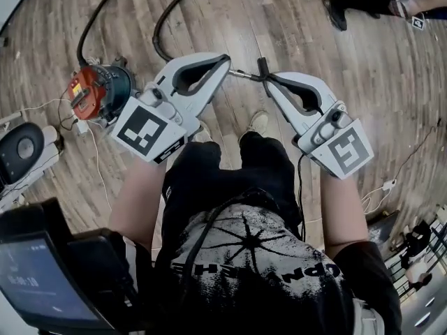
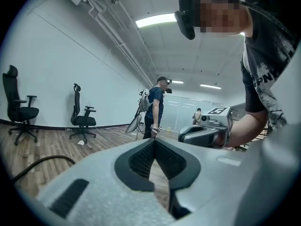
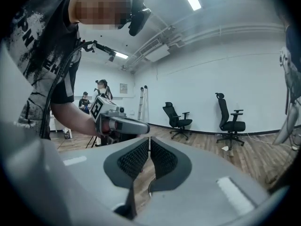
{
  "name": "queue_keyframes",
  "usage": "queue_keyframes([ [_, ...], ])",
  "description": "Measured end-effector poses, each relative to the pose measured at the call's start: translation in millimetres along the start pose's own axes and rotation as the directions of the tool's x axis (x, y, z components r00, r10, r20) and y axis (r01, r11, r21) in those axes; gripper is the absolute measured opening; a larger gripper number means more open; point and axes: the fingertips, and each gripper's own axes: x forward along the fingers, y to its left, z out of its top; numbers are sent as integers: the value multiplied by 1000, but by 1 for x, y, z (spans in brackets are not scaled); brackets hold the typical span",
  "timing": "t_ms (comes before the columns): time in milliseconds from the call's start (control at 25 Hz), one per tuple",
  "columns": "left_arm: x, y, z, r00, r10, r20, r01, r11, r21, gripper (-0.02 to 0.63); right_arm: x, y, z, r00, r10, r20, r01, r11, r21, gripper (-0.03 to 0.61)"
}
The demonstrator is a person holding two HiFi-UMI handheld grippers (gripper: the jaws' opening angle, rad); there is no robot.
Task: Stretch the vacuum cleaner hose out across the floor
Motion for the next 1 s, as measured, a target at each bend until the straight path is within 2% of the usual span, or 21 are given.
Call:
queue_keyframes([
  [120, 17, 13, -36, 999, -42, 4, 42, 999, 9, 2, 12, -18, -64, 997, -20, -79, 19, 1000, -18, 58],
  [200, 26, 36, -72, 999, -54, 8, 54, 999, 0, 2, 30, -31, -124, 988, -10, -154, 2, 999, -53, 89],
  [320, 40, 75, -134, 998, -52, 28, 52, 999, -12, 1, 62, -48, -237, 950, 3, -311, -25, 997, -68, 135],
  [480, 64, 114, -223, 997, -45, 65, 47, 999, -25, 2, 113, -67, -396, 895, 31, -445, -56, 997, -44, 185],
  [640, 69, 151, -319, 998, -7, 60, 10, 998, -56, 2, 170, -64, -565, 788, 78, -610, -149, 987, -66, 224],
  [800, 67, 170, -393, 999, 25, 37, -21, 995, -100, 2, 212, -68, -710, 661, 89, -745, -216, 974, -75, 240],
  [920, 56, 173, -429, 998, 56, -1, -56, 992, -110, 2, 227, -73, -785, 558, 84, -825, -267, 960, -82, 241],
  [1000, 46, 172, -440, 998, 61, -17, -62, 992, -108, 2, 230, -78, -818, 498, 65, -865, -270, 959, -83, 241],
])
